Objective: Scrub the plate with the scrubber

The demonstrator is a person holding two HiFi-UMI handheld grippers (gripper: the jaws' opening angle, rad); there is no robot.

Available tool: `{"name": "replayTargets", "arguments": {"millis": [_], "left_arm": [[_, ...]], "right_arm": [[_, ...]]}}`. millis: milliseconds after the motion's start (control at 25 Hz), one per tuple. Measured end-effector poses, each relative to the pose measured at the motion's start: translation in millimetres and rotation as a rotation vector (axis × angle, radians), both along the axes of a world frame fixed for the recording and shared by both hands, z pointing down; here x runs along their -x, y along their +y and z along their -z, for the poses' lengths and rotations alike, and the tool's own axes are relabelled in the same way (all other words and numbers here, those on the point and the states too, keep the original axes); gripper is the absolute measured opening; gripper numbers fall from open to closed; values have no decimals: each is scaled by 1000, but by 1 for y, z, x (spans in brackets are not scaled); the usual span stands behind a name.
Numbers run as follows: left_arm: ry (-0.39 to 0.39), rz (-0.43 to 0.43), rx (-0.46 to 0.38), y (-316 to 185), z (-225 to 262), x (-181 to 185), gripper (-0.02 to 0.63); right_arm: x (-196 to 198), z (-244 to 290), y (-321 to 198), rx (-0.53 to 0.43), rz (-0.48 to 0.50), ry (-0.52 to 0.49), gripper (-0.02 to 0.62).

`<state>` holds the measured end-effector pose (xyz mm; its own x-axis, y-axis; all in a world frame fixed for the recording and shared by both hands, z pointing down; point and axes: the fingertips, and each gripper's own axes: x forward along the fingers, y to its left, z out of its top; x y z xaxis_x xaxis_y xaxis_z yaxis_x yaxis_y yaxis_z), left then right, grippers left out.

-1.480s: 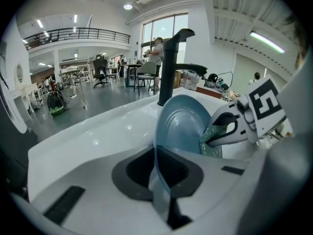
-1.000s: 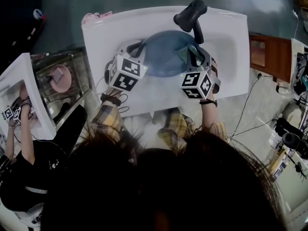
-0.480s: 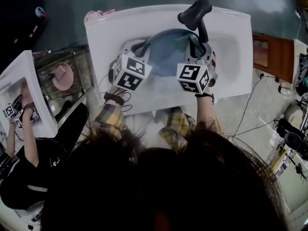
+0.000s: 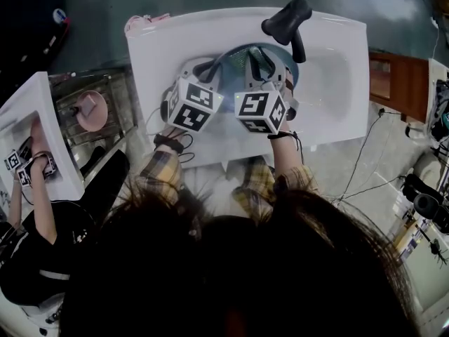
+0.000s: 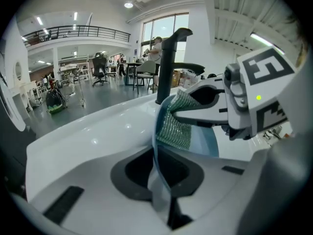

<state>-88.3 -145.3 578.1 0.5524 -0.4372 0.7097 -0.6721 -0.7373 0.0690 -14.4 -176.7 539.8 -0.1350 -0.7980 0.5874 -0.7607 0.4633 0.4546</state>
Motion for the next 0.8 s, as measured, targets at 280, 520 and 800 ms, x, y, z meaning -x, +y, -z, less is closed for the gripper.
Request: {"name": "replayTargets", "arguments": {"millis": [280, 520, 800], "left_arm": [[-2, 10, -3, -1, -1, 0, 29], [-12, 23, 2, -3, -4, 1, 29], [-11, 20, -6, -7, -4, 0, 29]], "right_arm": [[25, -17, 17, 93, 83, 26, 94], [45, -40, 41, 186, 168, 80, 94], [33, -77, 84, 359, 246, 179, 95]]}}
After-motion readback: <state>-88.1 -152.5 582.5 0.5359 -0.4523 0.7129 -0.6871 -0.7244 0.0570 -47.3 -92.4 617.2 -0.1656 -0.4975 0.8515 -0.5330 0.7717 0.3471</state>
